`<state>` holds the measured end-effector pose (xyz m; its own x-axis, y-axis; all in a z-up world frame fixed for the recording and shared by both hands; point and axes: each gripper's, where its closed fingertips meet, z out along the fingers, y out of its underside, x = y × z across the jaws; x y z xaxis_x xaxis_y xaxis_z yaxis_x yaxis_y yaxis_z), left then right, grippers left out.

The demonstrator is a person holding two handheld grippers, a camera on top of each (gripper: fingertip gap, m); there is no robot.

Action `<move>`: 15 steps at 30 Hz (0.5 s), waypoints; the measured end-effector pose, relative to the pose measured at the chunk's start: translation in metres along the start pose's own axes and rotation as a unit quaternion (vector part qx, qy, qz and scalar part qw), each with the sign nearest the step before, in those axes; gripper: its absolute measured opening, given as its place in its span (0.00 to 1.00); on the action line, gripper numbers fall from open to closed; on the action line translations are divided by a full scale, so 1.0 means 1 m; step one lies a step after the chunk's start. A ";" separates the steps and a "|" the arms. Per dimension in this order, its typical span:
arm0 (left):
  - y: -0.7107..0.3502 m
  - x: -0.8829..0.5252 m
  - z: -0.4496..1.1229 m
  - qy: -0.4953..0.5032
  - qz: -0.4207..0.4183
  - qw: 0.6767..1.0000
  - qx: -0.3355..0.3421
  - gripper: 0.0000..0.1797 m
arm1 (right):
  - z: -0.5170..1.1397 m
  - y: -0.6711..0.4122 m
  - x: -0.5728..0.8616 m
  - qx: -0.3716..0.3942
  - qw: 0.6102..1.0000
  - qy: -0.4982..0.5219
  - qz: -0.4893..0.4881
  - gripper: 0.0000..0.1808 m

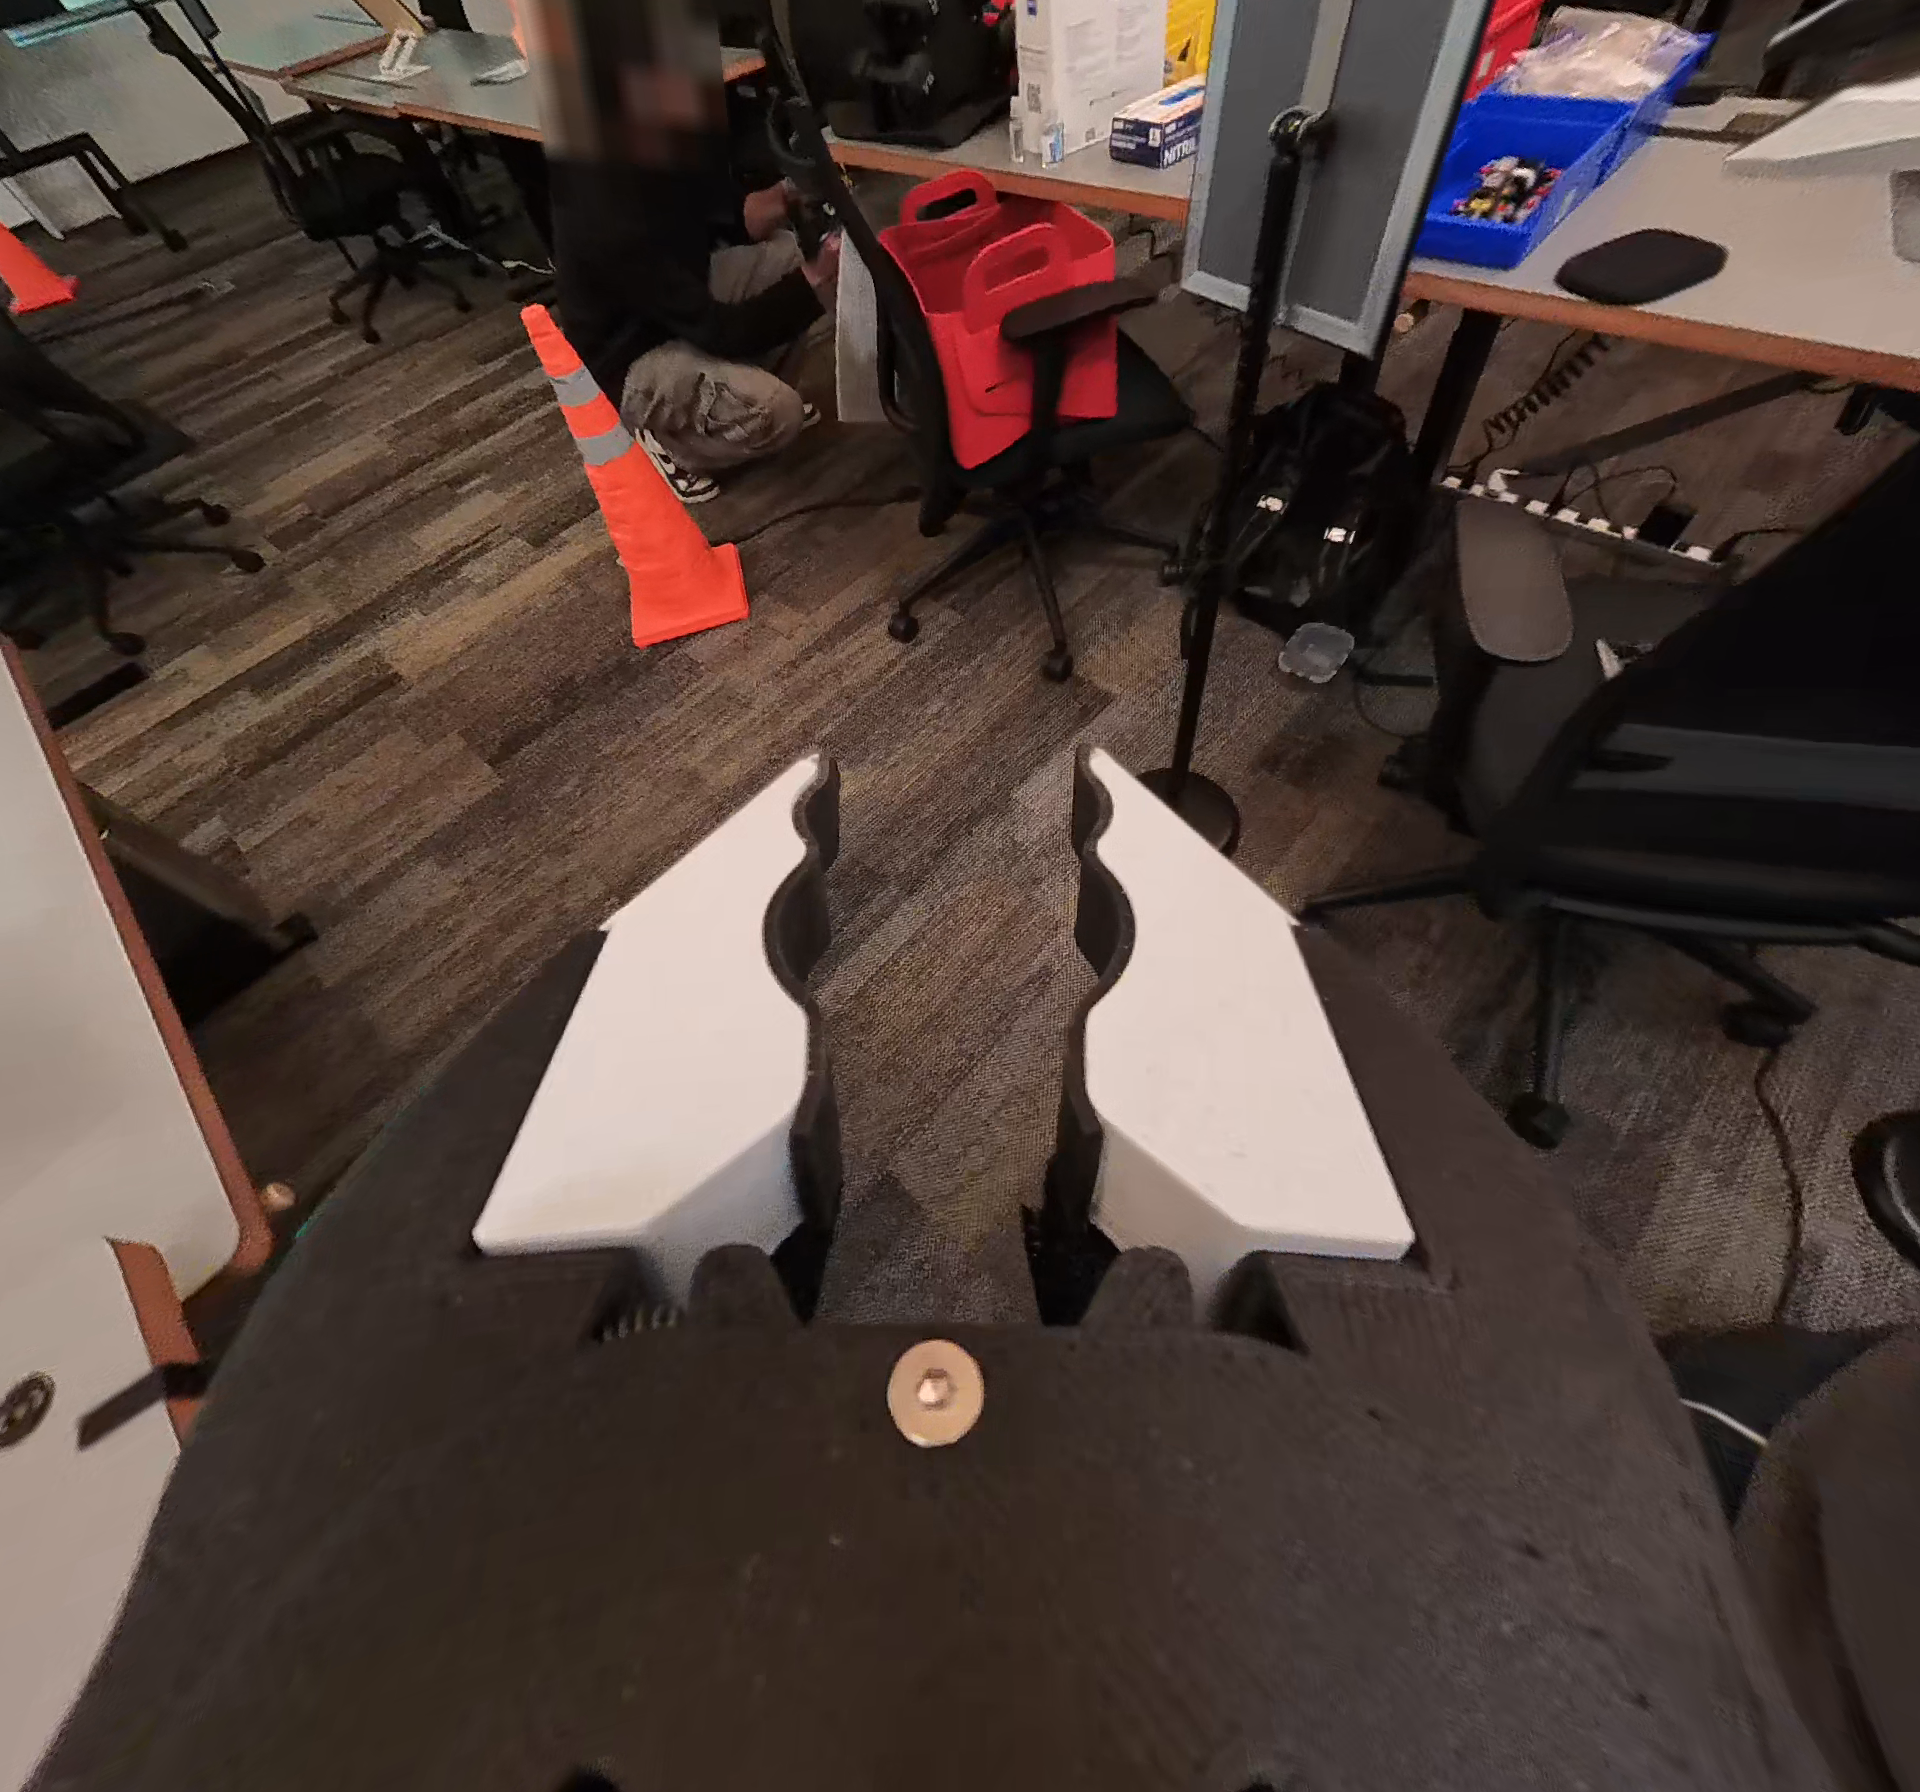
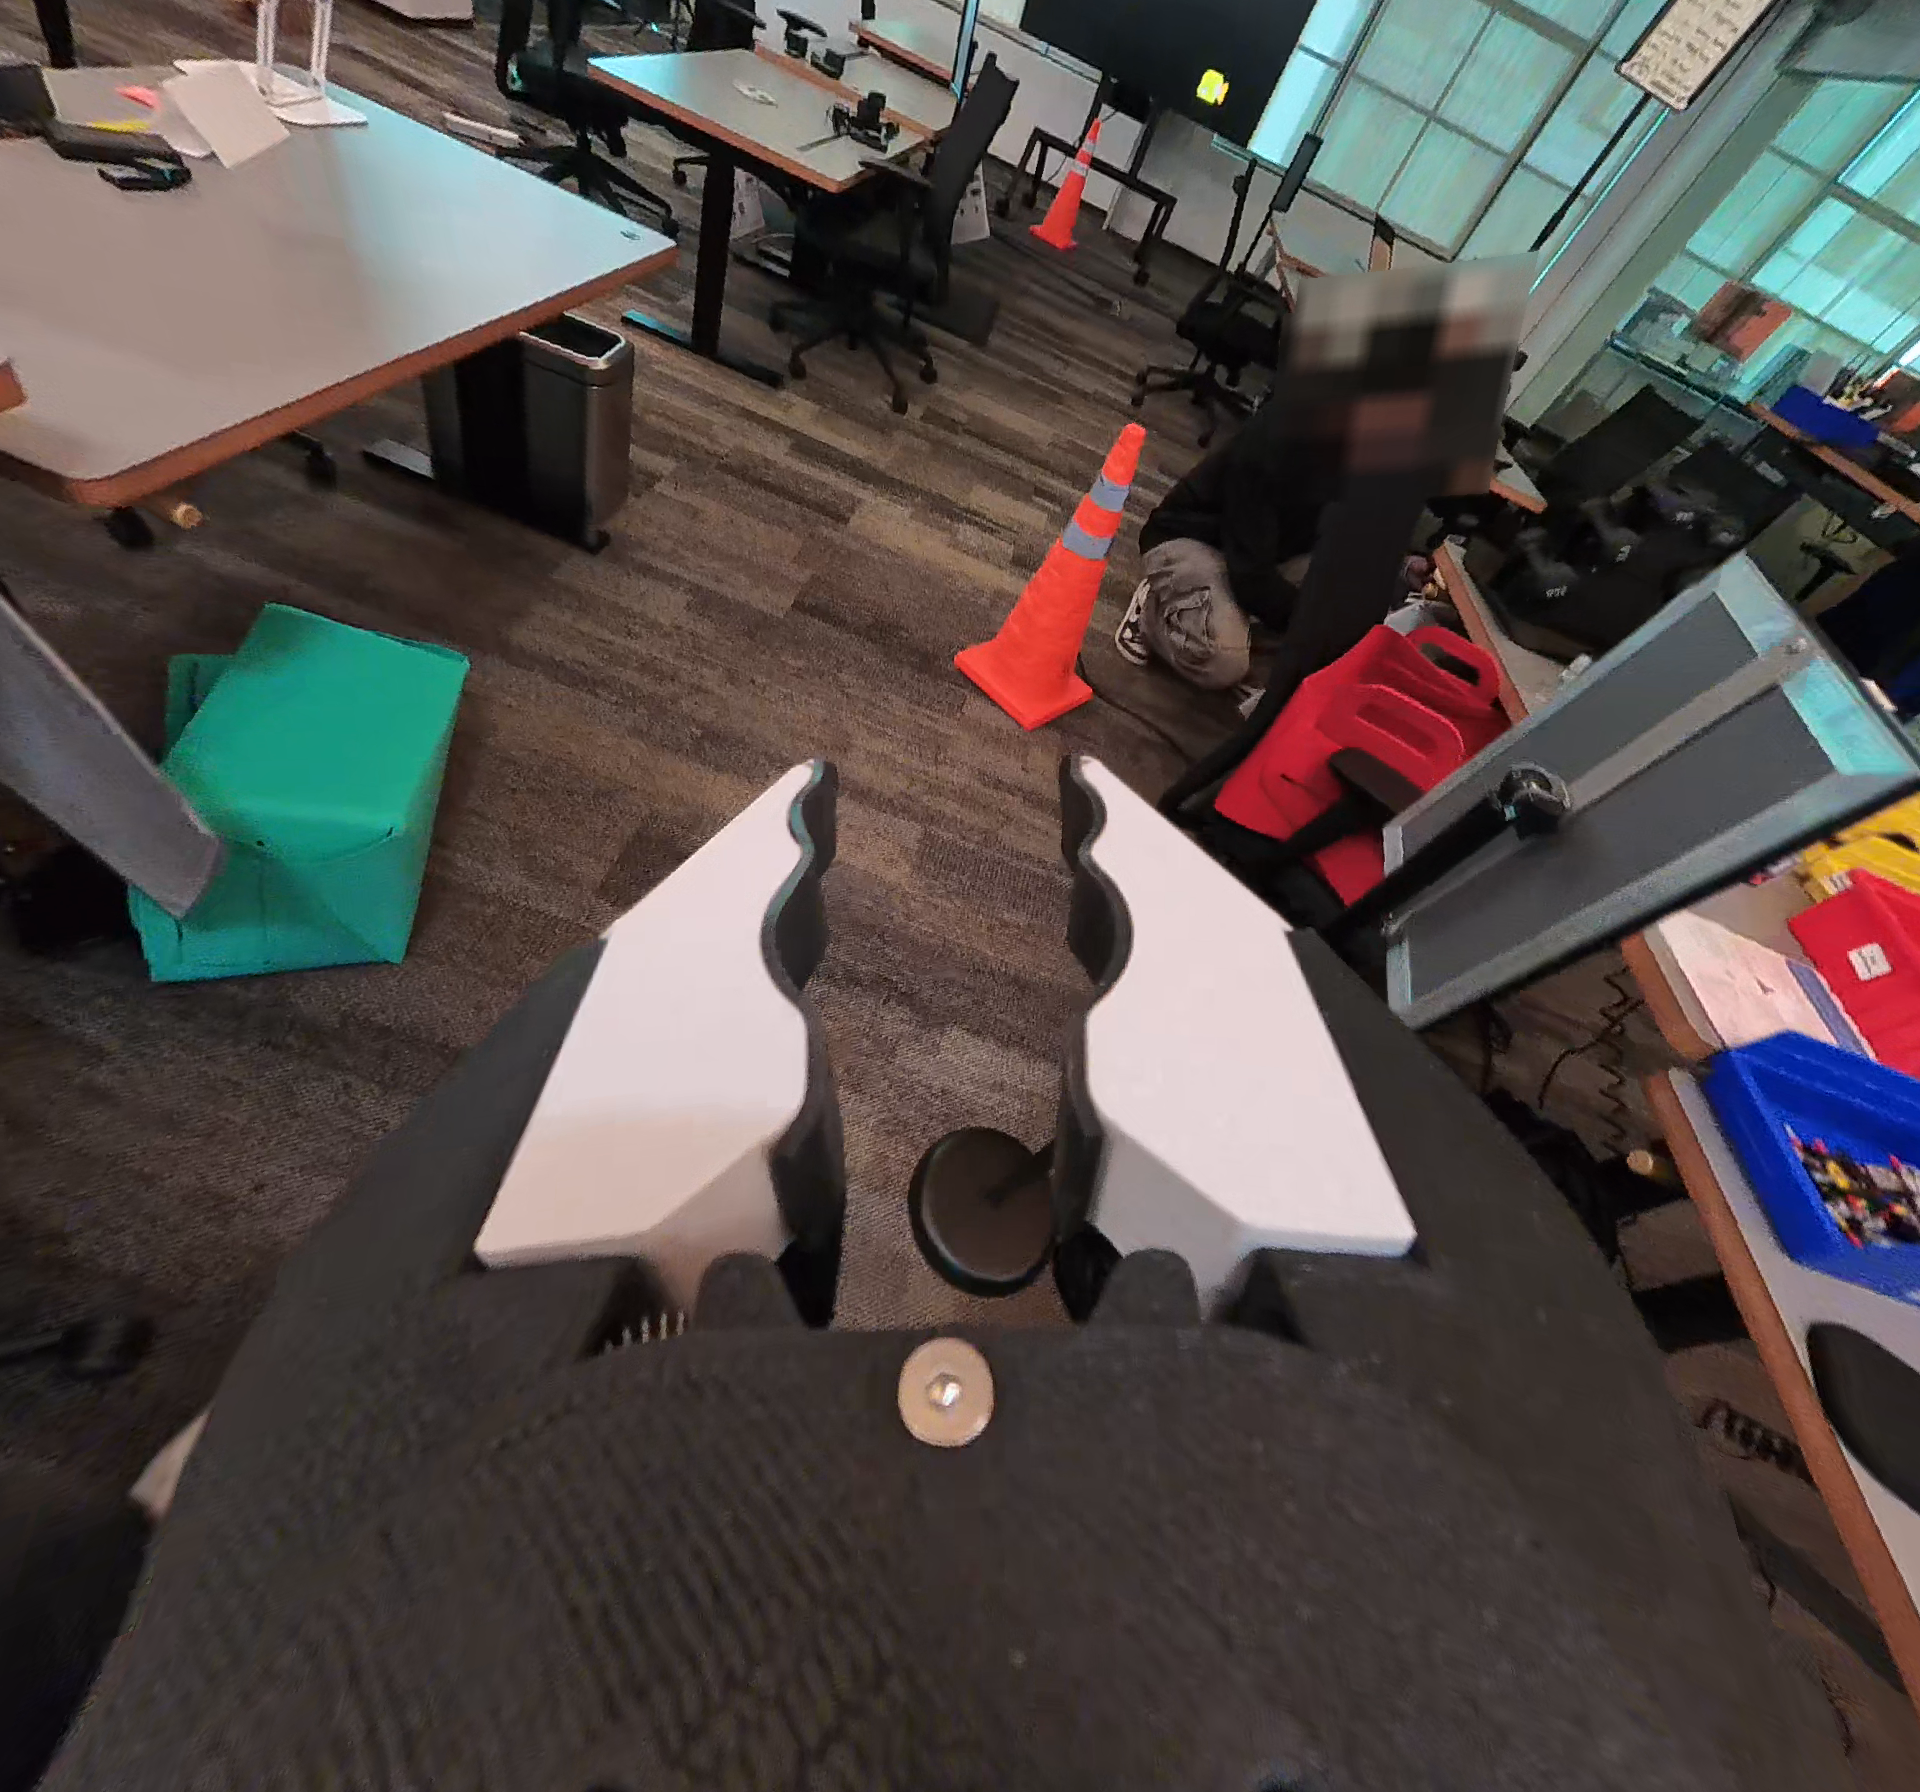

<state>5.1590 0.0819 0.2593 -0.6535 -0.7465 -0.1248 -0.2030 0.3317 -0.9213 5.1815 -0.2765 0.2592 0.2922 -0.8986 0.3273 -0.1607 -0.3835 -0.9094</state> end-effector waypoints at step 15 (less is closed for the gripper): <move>-0.088 -0.204 0.218 0.072 0.057 0.994 0.054 0.22 | 0.216 -0.092 0.077 0.029 0.989 0.145 0.031 0.22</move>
<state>5.4692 0.0791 0.2859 -0.7672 -0.6145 -0.1837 -0.0469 0.3394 -0.9395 5.4222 -0.2647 0.3124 -0.0005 -0.9462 0.3236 -0.1138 -0.3215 -0.9401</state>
